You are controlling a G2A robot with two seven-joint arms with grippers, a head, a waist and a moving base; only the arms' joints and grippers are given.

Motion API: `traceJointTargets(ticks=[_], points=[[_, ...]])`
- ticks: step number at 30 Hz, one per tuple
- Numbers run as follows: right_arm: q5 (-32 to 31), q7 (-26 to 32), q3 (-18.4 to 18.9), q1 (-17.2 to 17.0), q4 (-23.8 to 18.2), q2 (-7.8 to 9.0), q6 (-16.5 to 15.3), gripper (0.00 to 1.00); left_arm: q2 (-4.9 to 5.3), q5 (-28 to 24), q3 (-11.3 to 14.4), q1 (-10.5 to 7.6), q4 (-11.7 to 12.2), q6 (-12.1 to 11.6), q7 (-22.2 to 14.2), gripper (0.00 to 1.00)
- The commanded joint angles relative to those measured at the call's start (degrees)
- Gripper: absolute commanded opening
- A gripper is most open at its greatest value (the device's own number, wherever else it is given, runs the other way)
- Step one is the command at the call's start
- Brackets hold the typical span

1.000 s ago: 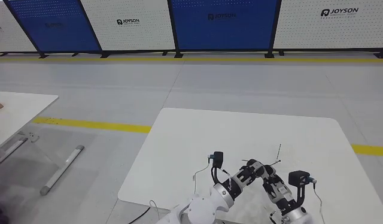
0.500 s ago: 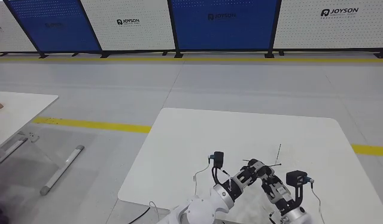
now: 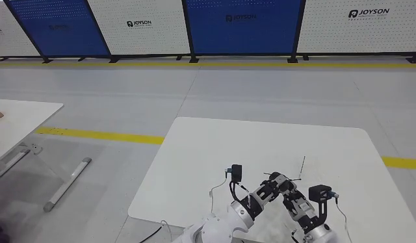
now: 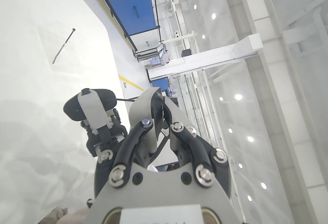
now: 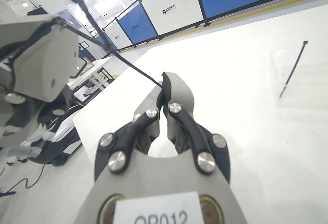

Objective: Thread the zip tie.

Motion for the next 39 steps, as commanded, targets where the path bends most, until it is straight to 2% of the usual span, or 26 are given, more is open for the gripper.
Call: traceJointTargets(ticks=[1,5,30,31,32,35,39], points=[[0.0,-0.1,0.1,0.0,0.1,0.00,0.1,0.00,-0.02,-0.2,0.0,-0.06,0.0,-0.2,-0.2,0.00],[0.0,0.0,0.3,0.1,0.4,0.05,0.0,0.00,0.03,0.8,0.1,0.13,-0.5,-0.9,-0.2,0.00],[-0.7,-0.2,0.1,-0.2,0.2,0.09,0.3,0.00,0.37,3.3,-0.3,1.87,-3.3,-1.1,0.1,0.00],[0.2,-0.4,0.2,-0.3,0.1,0.07,0.0,0.44,0.32,3.1,-0.4,1.83,-3.0,-0.1,0.6,0.00],[1.2,-0.7,0.4,-0.4,-0.1,0.06,-0.2,1.00,0.26,2.6,-0.4,1.60,-2.8,0.7,0.8,0.00],[3.9,-1.4,1.7,-1.2,-1.0,0.17,-1.5,1.00,0.09,1.9,-0.7,0.96,-2.1,1.4,1.7,0.00],[6.2,-2.9,4.2,-2.7,-2.1,0.40,-2.2,1.00,0.04,1.2,-1.4,1.13,-1.0,1.1,3.1,0.00]])
